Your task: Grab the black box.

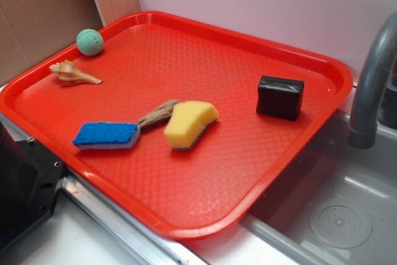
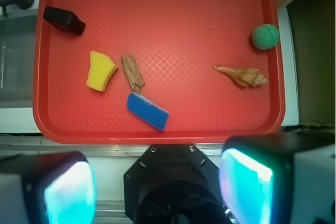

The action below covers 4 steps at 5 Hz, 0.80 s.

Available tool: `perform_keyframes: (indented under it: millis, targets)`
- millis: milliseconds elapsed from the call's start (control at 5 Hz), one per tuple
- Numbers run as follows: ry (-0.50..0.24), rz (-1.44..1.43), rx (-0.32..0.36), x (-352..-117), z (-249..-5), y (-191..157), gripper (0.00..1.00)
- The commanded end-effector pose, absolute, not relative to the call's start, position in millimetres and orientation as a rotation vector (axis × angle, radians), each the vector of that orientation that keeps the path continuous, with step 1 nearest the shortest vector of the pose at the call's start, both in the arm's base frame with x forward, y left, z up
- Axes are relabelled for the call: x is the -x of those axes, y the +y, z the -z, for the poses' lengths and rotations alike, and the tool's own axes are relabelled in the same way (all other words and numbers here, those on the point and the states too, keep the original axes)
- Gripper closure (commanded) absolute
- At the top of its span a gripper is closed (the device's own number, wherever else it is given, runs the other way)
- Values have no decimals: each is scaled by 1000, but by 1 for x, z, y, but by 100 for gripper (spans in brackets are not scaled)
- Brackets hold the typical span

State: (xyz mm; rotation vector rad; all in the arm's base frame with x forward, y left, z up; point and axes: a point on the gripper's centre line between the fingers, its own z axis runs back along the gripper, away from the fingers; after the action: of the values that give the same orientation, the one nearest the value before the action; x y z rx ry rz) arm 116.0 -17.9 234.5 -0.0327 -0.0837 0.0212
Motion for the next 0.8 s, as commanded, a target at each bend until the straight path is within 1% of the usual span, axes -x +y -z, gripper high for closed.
perform_keyframes:
  millis: [0,200,400,600]
  targets:
    - [-84,-21,33,-116,-234,-18,0]
    - [-94,231,-25,-166,-224,-34,0]
    - [-91,485,-99,-210,-199,-61,0]
    - [-71,643,-122,-250,-166,-79,0]
